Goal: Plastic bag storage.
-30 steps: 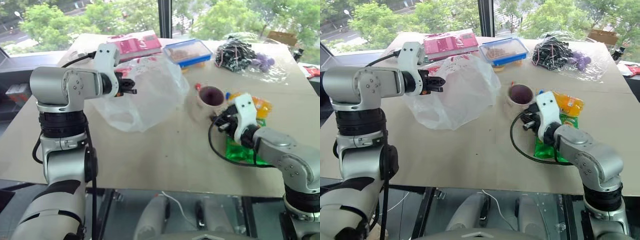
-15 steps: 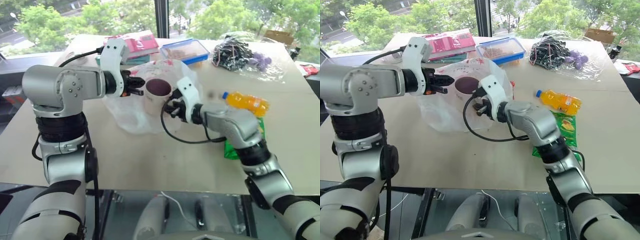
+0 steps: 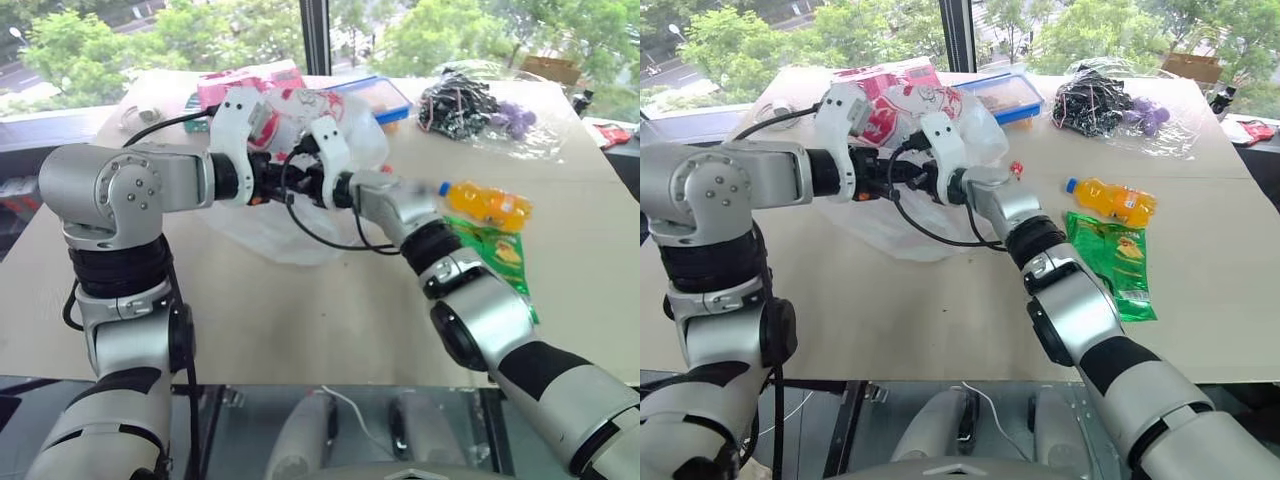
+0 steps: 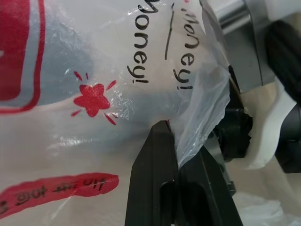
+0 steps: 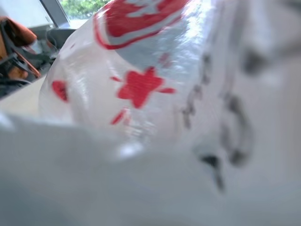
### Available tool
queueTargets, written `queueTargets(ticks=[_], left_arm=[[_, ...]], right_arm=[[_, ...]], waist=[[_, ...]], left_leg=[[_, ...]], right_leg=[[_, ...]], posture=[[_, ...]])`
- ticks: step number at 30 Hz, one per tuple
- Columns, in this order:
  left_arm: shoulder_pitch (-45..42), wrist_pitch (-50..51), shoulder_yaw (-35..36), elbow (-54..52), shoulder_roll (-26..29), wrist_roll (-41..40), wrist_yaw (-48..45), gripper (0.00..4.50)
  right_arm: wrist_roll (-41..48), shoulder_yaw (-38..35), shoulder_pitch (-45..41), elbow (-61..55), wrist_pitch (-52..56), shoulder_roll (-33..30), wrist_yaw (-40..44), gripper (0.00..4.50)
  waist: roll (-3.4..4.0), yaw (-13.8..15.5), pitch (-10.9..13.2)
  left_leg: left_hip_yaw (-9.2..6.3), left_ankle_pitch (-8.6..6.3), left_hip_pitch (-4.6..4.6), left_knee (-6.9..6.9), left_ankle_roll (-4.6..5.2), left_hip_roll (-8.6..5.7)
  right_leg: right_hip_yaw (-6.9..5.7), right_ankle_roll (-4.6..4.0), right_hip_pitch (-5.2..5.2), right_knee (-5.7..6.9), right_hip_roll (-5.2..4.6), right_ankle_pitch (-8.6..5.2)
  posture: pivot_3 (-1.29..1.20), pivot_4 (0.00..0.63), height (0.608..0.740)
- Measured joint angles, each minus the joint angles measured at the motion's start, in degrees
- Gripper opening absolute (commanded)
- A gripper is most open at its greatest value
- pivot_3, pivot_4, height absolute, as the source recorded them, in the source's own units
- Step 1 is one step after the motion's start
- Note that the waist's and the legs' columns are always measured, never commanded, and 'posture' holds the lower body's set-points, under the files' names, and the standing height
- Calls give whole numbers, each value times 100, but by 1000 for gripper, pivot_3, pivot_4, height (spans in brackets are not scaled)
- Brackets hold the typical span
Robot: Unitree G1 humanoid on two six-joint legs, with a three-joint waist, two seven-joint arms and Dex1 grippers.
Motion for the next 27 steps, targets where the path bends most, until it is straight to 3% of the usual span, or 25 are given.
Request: queueTargets(ticks=[3,7,10,14,16,18,22,27], left_arm=[[-6,-3,131,216,-148,142,170,0],[-106,-117,337,523,-290,378,436,0],[-133,-318,457,776,-367,507,536,0],[-161,-573,435,1047,-466,590,601,0],[-170,-670,412,1118,-482,597,592,0],[-185,-721,383,1149,-499,576,540,0],[-199,-856,317,1210,-463,562,448,0],[-210,-990,146,1313,-449,551,329,0]], right_arm=[[-318,124,191,-319,-152,-278,178,3562],[-503,358,1100,-2337,539,-1070,504,3562],[-89,175,1999,-4930,2001,-2128,653,3562],[860,-877,2875,-7934,3933,-3060,456,3562],[1251,-1555,3251,-8987,4825,-3437,276,4106],[1461,-2071,3868,-9693,5479,-3873,201,4469],[1392,-2688,5508,-10572,6351,-4513,-130,4469],[1226,-2715,6503,-10841,6274,-4407,-514,4469]], waist=[[0,-6,0],[1,14,0],[1,66,1],[1,80,1],[1,84,1],[1,143,1],[1,192,1],[-2,163,2]], left_leg=[[0,0,0,1,0,-3],[-7,1,-4,2,-2,-3],[-11,1,-14,6,-1,-8],[-10,-1,-9,1,-1,6],[-8,-14,1,-1,22,8],[-11,-16,2,1,24,8],[-6,-16,0,5,26,2],[-2,-15,4,10,26,9]], right_leg=[[0,0,-1,2,-2,0],[-6,0,-2,4,-4,0],[-9,0,-5,-1,-10,0],[-4,0,-5,-2,-16,-1],[-2,0,0,2,-18,-1],[-6,-1,8,0,-19,-1],[-1,0,12,-6,-32,-1],[-1,2,12,0,-23,-1]], posture=[[0,150,732],[0,150,732],[0,150,732],[0,150,732],[0,150,732],[0,150,732],[0,150,732],[0,150,732]])
